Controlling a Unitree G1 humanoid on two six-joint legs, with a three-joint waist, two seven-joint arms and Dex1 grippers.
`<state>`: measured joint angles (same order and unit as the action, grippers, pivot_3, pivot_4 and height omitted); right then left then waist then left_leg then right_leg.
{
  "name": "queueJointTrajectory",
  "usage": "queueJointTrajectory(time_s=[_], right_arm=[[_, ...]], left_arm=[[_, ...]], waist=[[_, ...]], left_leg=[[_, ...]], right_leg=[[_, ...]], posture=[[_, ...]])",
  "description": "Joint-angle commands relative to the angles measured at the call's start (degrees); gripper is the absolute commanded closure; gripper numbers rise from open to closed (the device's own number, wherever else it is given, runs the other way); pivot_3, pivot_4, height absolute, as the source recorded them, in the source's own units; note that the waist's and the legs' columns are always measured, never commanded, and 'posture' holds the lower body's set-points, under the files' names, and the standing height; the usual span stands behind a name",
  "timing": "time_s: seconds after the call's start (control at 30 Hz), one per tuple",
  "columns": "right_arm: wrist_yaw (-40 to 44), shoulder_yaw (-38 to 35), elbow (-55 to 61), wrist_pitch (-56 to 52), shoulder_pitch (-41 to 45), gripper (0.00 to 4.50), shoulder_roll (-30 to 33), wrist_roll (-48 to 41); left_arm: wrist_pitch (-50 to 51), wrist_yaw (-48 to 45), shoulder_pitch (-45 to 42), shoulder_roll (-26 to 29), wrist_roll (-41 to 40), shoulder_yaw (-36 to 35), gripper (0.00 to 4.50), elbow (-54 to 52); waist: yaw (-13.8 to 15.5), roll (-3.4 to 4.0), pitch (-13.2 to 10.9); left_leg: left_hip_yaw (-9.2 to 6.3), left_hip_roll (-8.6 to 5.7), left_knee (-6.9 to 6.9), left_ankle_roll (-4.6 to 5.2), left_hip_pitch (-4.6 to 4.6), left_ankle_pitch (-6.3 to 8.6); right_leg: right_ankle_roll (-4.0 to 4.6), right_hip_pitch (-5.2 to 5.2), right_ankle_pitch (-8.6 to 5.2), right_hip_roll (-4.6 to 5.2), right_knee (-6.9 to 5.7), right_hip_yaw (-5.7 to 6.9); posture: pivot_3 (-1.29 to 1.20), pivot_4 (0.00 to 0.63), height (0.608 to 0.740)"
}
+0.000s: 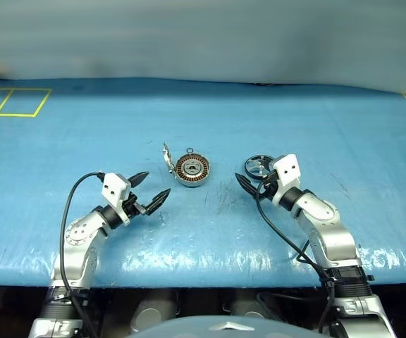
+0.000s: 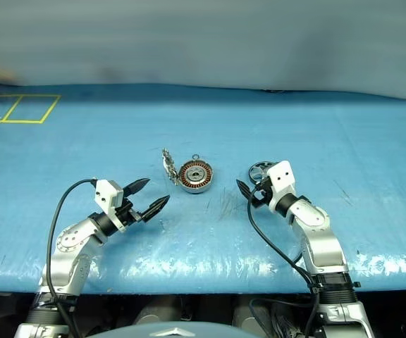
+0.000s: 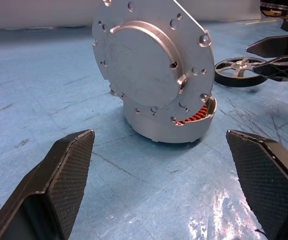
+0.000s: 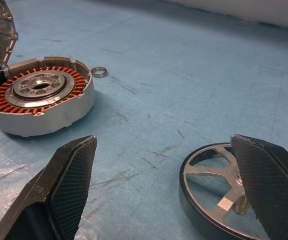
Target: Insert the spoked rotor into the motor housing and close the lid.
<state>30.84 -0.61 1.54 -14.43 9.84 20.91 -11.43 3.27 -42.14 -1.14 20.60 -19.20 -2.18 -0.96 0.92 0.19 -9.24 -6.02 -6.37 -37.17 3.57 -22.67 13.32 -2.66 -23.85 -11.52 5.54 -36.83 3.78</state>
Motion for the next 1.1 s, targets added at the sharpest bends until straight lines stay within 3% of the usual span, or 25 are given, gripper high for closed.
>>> queueJointTrajectory(time_s=[0.03,1.1], right_arm=[[-0.1,-0.4,1.5,0.2,0.9,0.01,0.6,0.1],[0.2,0.4,1.4,0.2,1.2,0.01,-0.1,0.8]], left_arm=[[-1.0,0.2,0.0,0.1,-0.8,-0.9,0.0,-2.8],[-1.1,0.2,-0.4,0.4,-0.5,-1.0,0.0,-2.5]], waist=[[0.0,0.0,0.0],[0.0,0.0,0.0]], left_leg=[[0.0,0.0,0.0,0.0,0.0,0.0],[0.0,0.0,0.0,0.0,0.0,0.0]], right_leg=[[0.0,0.0,0.0,0.0,0.0,0.0],[0.0,0.0,0.0,0.0,0.0,0.0]], posture=[[0.0,0.15,0.74],[0.0,0.15,0.74]])
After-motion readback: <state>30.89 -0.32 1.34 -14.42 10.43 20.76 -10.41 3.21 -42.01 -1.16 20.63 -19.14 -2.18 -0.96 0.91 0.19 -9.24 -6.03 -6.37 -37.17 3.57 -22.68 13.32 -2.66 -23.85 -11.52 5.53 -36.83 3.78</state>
